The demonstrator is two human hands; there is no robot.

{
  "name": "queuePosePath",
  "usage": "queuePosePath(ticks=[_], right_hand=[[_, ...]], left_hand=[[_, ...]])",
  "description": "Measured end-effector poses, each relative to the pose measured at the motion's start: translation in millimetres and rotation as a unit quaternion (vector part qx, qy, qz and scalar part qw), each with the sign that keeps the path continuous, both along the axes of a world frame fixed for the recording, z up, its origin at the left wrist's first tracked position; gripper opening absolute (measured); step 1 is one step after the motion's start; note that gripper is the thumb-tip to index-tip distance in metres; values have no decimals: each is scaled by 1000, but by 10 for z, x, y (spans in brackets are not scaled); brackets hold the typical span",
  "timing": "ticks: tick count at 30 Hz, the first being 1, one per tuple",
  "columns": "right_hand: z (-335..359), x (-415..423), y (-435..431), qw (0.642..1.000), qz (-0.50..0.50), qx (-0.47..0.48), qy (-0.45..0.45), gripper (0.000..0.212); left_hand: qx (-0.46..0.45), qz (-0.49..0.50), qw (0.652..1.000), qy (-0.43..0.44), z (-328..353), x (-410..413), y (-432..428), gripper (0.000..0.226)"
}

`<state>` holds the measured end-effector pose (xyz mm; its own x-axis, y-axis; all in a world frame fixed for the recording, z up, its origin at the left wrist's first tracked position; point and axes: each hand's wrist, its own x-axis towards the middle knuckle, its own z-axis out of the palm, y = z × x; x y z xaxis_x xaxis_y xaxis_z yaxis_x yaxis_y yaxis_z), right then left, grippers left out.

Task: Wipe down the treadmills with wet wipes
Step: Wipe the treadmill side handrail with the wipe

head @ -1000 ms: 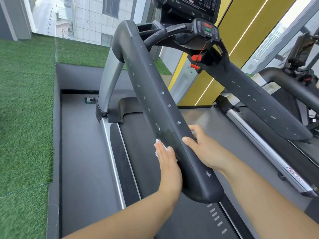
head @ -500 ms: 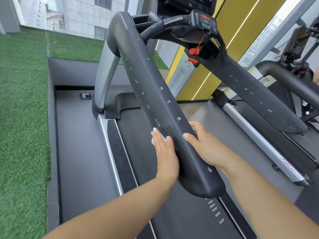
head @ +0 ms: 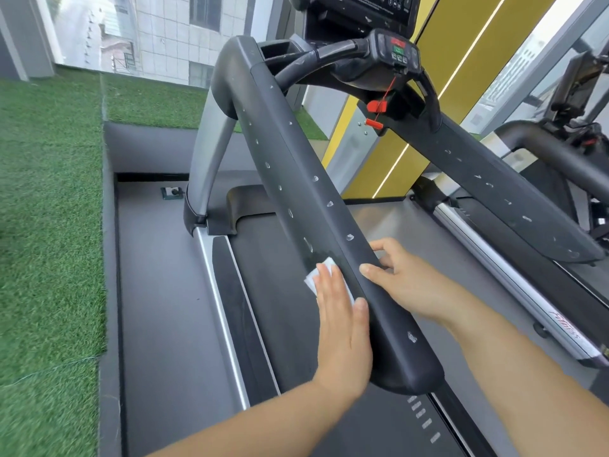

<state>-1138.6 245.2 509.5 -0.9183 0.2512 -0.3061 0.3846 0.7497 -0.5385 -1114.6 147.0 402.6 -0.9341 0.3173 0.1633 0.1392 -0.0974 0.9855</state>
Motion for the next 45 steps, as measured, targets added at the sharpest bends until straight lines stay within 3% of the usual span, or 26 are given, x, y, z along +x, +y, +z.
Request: queuePosePath(ticks=[5, 9, 13, 23, 32, 36, 42, 45], right_hand=[[238, -375, -35, 998, -14, -23, 59, 48], [223, -740, -118, 992, 67, 84, 61, 66], [142, -846, -133, 977, 118, 171, 53, 59], [128, -848, -111, 981, 124, 141, 44, 57], [161, -834, -167, 976, 128, 172, 38, 56], [152, -823, -173, 976, 128, 173, 45, 56], [141, -815, -155, 975, 128, 179, 44, 60], [140, -823, -162, 975, 126, 177, 41, 61]], left_hand=[[-43, 60, 997, 21, 58, -315, 47, 56], [-32, 47, 998, 28, 77, -96, 55, 65], [-39, 54, 998, 22, 43, -54, 69, 70], [-40, 43, 998, 15, 47, -70, 51, 60], [-27, 22, 999, 4, -35, -52, 15, 55], [-45, 68, 996, 23, 30, -349, 57, 63], [-35, 34, 998, 27, -41, -29, 54, 55], [-21, 57, 998, -1, -25, -240, 74, 53]])
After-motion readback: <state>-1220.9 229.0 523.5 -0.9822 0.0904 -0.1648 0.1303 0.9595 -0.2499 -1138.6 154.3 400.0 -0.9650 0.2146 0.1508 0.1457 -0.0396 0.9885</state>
